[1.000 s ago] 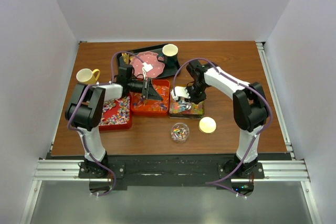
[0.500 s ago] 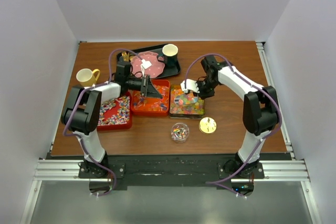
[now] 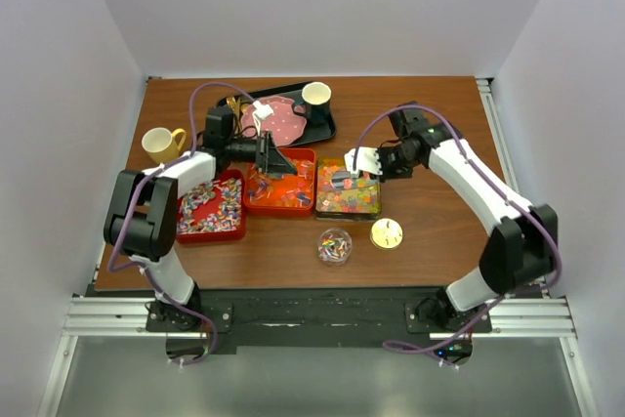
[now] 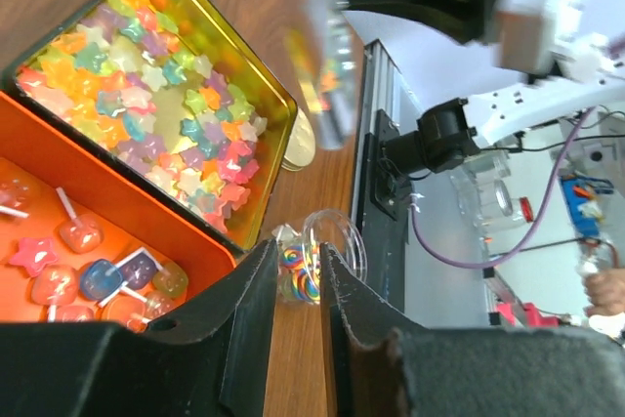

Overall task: Pack the candies
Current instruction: Scoop the fake candies from the storage box, then place the fake candies in the packing bottle.

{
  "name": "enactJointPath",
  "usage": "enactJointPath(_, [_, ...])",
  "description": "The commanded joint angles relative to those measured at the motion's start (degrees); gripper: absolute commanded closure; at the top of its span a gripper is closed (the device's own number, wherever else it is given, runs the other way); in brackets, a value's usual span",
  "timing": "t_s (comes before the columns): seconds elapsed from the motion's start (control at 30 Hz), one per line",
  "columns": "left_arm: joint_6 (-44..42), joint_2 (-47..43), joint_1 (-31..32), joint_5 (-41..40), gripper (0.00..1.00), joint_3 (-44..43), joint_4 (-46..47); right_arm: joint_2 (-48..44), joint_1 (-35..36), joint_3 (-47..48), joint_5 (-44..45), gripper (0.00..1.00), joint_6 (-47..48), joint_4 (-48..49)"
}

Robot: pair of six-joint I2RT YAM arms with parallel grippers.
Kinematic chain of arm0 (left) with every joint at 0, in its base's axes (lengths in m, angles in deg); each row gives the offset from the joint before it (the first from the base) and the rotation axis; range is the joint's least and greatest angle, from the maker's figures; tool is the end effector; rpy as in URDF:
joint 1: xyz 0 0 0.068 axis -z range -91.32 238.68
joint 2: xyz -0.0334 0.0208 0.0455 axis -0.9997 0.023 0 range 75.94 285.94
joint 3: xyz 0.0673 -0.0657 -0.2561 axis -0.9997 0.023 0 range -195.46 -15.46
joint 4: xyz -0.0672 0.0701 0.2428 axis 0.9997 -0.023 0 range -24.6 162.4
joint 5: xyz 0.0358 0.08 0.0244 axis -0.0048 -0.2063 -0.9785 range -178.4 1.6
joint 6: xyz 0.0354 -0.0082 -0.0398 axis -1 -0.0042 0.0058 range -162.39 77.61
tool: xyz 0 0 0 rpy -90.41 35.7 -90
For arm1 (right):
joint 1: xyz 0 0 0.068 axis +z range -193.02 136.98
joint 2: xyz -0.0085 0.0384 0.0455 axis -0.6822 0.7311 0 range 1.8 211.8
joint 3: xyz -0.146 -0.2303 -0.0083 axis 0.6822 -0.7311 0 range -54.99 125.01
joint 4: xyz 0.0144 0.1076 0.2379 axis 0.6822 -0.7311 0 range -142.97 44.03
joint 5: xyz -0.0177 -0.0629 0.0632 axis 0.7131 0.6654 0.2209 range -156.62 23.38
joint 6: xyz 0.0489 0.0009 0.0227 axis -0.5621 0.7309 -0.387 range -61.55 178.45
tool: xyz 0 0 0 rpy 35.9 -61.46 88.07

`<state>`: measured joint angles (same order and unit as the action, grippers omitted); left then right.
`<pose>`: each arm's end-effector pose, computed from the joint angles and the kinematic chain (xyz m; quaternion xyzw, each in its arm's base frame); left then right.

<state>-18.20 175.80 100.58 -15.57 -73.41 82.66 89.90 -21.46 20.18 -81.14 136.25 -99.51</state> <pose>0.3449 -0.1075 0.2103 0.2126 0.7296 -0.6144 0.2124 0.2821 0.1210 0.2816 -0.7571 0.6087 0.0138 0.2367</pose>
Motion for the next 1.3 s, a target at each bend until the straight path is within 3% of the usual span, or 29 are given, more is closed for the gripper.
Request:
enactJointPath(0.0, [-6.67, -4.22, -1.79, -5.76, 0.7, -1.55, -7.33, -6.0, 5.41, -1.61, 7.3, 1.0, 2.71, -4.81])
enactJointPath(0.17, [-12.75, -7.21, -3.02, -14.89, 0.7, -1.81, -15.26, -9.87, 14.45, -5.65, 18.38, 1.0, 0.43, -6.22])
enactJointPath(0.37, [-15.74, -9.76, -4.96, -19.31, 0.69, -0.58, -18.07, -8.82, 19.92, -4.51, 26.9, 1.0, -3.97, -8.16])
enactJointPath(0.9, [-19.09, -13.19, -7.24, -22.74, 0.68, 0.82, -19.23, -7.24, 31.69, -7.32, 41.85, 1.0, -3.53, -10.53])
enactJointPath(1.27, [-17.51, -14.42, -7.33, -23.09, 0.65, 0.39, -17.55, -5.39, 37.76, -3.9, 50.72, 1.0, -4.23, -16.86])
